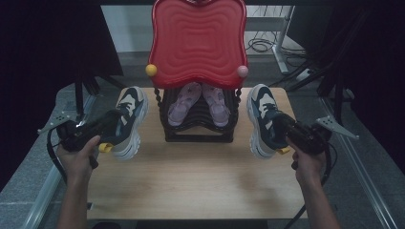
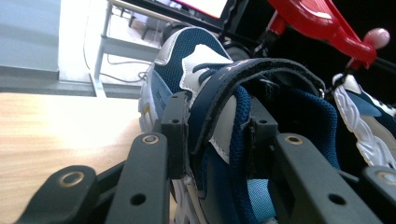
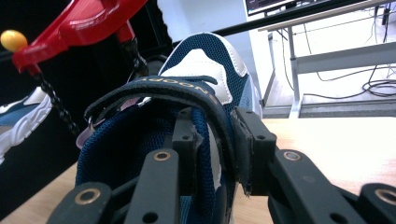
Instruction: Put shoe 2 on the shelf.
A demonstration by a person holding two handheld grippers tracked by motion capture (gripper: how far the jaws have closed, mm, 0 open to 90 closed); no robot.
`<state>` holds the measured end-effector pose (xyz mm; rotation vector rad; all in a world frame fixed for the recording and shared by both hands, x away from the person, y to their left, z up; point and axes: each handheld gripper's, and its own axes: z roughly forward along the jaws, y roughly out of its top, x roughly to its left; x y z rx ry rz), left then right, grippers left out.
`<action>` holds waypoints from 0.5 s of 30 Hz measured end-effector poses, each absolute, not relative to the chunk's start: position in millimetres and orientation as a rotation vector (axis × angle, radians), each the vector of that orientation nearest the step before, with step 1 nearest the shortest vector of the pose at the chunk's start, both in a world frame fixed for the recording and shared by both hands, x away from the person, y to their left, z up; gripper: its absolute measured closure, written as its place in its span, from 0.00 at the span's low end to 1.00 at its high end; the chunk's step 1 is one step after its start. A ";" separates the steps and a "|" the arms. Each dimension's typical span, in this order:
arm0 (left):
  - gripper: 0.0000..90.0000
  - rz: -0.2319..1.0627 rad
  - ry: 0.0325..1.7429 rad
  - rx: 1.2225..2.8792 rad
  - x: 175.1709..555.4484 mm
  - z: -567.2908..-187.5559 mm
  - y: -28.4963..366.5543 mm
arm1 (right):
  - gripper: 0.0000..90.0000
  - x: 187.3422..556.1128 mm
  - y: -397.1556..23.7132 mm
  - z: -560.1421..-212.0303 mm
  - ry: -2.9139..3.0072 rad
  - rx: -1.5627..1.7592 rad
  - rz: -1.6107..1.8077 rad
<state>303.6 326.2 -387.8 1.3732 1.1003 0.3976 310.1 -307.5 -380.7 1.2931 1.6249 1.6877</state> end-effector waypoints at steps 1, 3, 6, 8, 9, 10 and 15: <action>0.75 0.397 1.102 1.374 304.6 -387.2 326.1 | 0.80 311.3 -308.5 -380.2 1.615 1.296 1.694; 0.75 0.388 1.102 1.379 307.9 -386.1 325.9 | 0.80 312.9 -310.1 -379.3 1.608 1.301 1.696; 0.75 0.388 1.103 1.381 310.6 -384.4 325.0 | 0.80 315.2 -312.2 -377.5 1.594 1.304 1.711; 0.75 0.388 1.104 1.380 311.9 -382.8 324.6 | 0.80 316.1 -312.9 -375.8 1.592 1.299 1.714; 0.75 0.388 1.103 1.378 312.5 -381.9 324.5 | 0.80 316.7 -313.1 -375.2 1.586 1.295 1.721; 0.75 0.387 1.102 1.375 313.0 -380.9 324.4 | 0.80 316.9 -312.9 -374.2 1.579 1.300 1.731; 0.75 0.393 1.098 1.373 314.5 -375.5 325.1 | 0.80 319.5 -312.8 -368.4 1.568 1.285 1.748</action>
